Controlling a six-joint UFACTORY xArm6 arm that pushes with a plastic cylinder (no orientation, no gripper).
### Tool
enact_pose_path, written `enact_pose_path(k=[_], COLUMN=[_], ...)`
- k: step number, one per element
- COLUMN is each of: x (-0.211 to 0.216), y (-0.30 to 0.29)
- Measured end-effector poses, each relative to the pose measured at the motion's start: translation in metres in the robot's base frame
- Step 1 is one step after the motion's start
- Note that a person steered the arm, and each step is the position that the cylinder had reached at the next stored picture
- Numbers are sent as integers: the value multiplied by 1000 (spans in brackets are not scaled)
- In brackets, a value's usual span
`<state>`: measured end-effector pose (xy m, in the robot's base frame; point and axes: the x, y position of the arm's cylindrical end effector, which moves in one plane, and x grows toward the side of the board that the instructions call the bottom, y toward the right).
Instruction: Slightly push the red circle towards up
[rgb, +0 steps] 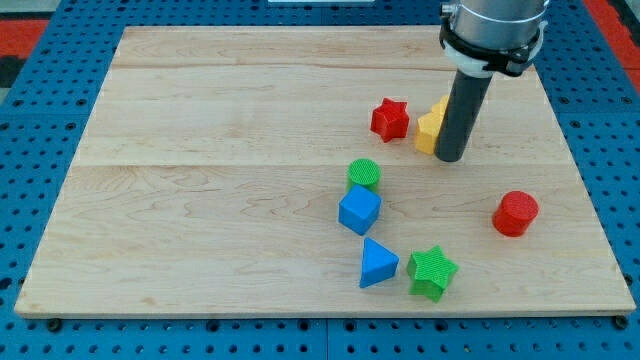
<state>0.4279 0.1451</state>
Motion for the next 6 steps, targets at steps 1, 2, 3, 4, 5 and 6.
enact_pose_path(k=[1, 2, 3, 4, 5, 6], x=[12, 14, 83, 132, 126, 97], y=[49, 121, 130, 126, 66, 52])
